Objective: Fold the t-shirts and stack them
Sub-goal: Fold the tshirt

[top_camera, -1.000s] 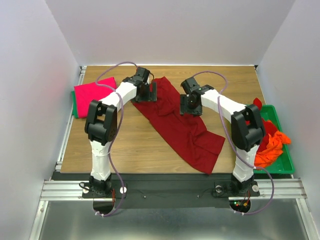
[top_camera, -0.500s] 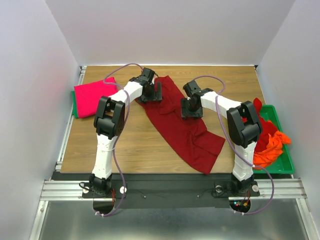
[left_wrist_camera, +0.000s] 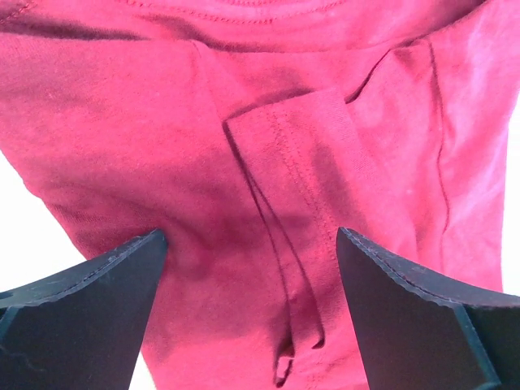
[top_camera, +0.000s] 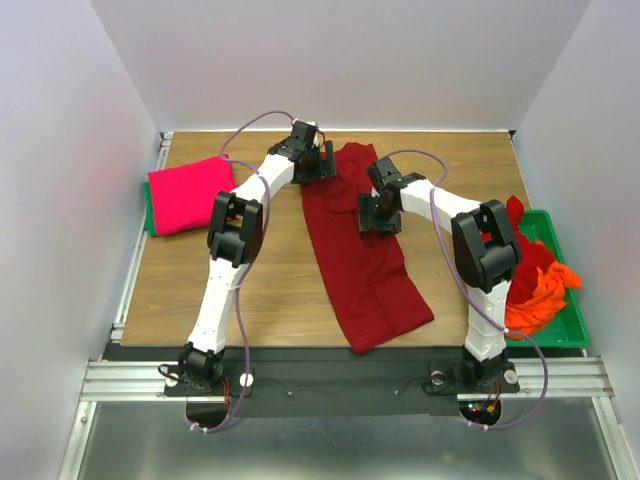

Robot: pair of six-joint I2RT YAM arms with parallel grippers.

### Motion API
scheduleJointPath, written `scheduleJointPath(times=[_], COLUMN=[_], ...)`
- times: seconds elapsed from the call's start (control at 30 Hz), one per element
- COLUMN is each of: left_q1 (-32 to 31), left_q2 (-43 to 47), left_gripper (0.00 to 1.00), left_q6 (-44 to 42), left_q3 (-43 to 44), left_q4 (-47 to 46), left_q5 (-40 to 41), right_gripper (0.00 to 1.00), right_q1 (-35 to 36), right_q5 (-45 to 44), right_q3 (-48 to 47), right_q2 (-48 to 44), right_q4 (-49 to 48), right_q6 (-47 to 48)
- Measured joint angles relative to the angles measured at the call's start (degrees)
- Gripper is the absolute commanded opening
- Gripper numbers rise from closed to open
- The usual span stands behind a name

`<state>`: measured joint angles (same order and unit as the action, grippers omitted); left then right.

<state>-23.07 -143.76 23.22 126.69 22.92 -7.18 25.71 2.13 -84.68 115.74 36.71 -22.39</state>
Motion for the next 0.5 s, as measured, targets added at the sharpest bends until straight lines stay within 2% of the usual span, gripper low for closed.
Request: scheduleJointPath(times=[0.2, 0.37, 0.5], left_q1=[0.11, 0.09, -0.11], left_q2=[0.59, 4.87, 9.38], left_gripper=[0.99, 0.98, 0.99], left_q6=[0.24, 0.24, 0.46], left_q3=[-1.79, -9.6, -15.56], left_q4=[-2.64, -6.64, -5.16], left_q5=[-0.66, -0.57, -0.15], right_gripper=[0.69, 0.7, 0.7], right_q1=[-0.2, -0.2, -0.2], right_q5=[4.74, 5.84, 5.03], right_q3=[-5.99, -9.46, -11.45], right_q2=[3.91, 4.74, 4.2], right_q4=[0.48, 2.25, 2.75], right_q6=[-0.7, -0.28, 0.52])
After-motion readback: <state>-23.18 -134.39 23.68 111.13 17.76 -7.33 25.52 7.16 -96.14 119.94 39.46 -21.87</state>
